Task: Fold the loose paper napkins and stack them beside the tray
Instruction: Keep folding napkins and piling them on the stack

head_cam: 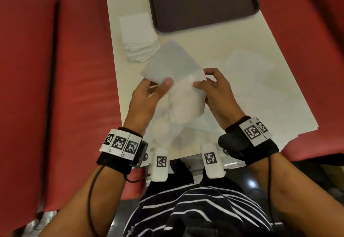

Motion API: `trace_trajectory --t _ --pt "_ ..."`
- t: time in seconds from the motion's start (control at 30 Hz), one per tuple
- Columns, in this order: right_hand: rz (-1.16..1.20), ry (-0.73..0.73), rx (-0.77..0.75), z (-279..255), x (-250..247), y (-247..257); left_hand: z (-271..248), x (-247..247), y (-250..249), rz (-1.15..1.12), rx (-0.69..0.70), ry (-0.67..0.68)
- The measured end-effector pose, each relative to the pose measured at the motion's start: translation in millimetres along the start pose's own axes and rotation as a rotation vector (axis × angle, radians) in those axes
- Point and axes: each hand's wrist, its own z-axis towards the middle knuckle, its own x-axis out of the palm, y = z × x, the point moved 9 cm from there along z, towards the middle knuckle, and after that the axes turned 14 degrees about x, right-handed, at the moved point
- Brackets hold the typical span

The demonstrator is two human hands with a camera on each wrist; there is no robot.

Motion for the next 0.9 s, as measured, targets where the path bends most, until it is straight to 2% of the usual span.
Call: trace_trajectory --t 0.13,0.23,0.37,0.43,0.53,0.57,0.63,0.7,0.73,0.83,0.9 --pt "-0.117 0.019 -0.013 -1 -1 -6 3 -6 -28 0.398 0.289 0.026" --pt "-0.089 0.053 -0.032 -2 0 -5 6 -3 -41 0.416 0.392 0.047" --pt "0.004 0.109 -0.094 -4 1 4 -4 14 -51 0.527 0.559 0.234" --pt "0.009 0.183 -0.145 -8 4 13 -5 12 -41 0.432 0.463 0.216" --pt "-0.018 0.253 -0.174 -8 4 20 2 -3 -7 -0.063 0.063 -0.036" --pt "-0.050 0.256 -0.187 -5 4 22 1 -3 4 -0.187 -0.065 -0.079" --pt "-0.126 0.241 -0.212 2 5 25 0 4 18 -0.223 -0.220 -0.022" --pt "-0.213 0.214 -0.256 9 3 24 1 9 25 -0.128 -0.228 0.105" --pt "-0.266 0.201 -0.292 12 3 24 4 8 28 -0.095 -0.213 0.126" --pt "-0.426 0.170 -0.412 14 10 27 19 -11 39 -0.043 -0.202 0.078" --pt "-0.442 0.154 -0.399 17 17 31 30 -21 37 -0.013 -0.181 0.075"
